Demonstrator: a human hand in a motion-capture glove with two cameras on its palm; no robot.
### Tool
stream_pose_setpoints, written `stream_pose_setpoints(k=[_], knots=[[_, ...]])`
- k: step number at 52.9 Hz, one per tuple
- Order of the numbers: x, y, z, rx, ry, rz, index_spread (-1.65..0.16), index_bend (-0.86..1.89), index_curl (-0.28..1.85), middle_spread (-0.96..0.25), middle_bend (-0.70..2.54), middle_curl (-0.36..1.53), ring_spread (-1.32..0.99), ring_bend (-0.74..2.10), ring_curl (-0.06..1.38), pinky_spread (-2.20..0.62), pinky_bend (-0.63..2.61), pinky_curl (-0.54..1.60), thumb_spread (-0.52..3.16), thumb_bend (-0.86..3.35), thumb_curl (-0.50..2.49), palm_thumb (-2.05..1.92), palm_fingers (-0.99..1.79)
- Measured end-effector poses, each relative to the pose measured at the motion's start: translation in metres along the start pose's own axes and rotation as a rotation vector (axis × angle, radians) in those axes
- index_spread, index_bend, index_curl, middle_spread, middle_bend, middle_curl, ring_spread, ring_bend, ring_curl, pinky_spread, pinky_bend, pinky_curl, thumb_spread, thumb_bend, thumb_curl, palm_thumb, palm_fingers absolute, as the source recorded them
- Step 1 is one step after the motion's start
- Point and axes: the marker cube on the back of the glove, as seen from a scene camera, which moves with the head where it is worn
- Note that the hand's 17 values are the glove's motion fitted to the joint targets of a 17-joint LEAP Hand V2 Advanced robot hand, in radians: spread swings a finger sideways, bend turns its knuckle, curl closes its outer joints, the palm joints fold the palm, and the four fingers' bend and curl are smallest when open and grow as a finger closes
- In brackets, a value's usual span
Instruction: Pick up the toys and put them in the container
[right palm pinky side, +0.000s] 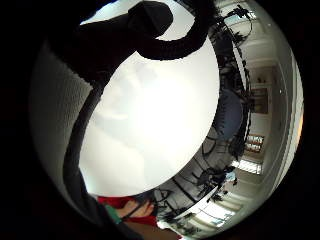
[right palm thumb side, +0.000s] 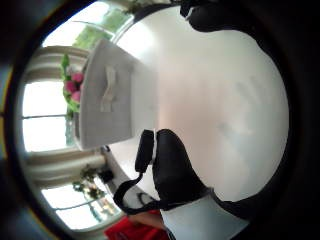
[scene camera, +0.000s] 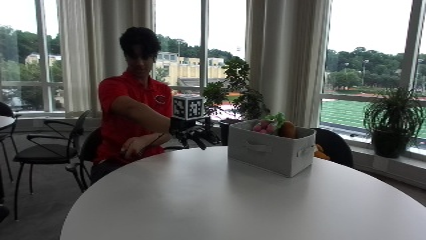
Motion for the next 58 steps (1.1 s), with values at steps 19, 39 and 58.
stream_pose_setpoints(k=[19, 39, 58], knots=[[-0.003, -0.001, 0.002, -0.005, -0.014, -0.008, -0.44, 0.23, 0.44, -0.14, 0.17, 0.30, -0.16, 0.60, 0.28, 0.09, 0.83, 0.33, 1.18, -0.04, 0.29, -0.04, 0.01], [-0.005, -0.002, 0.005, 0.000, -0.045, -0.007, -0.43, 0.20, 0.44, -0.15, 0.17, 0.30, -0.16, 0.61, 0.27, 0.09, 0.84, 0.33, 1.18, -0.04, 0.29, -0.04, 0.00], [-0.019, 0.006, 0.010, 0.006, -0.047, -0.012, -0.43, 0.19, 0.43, -0.15, 0.17, 0.30, -0.16, 0.61, 0.27, 0.09, 0.85, 0.33, 1.18, -0.04, 0.29, -0.04, -0.01]])
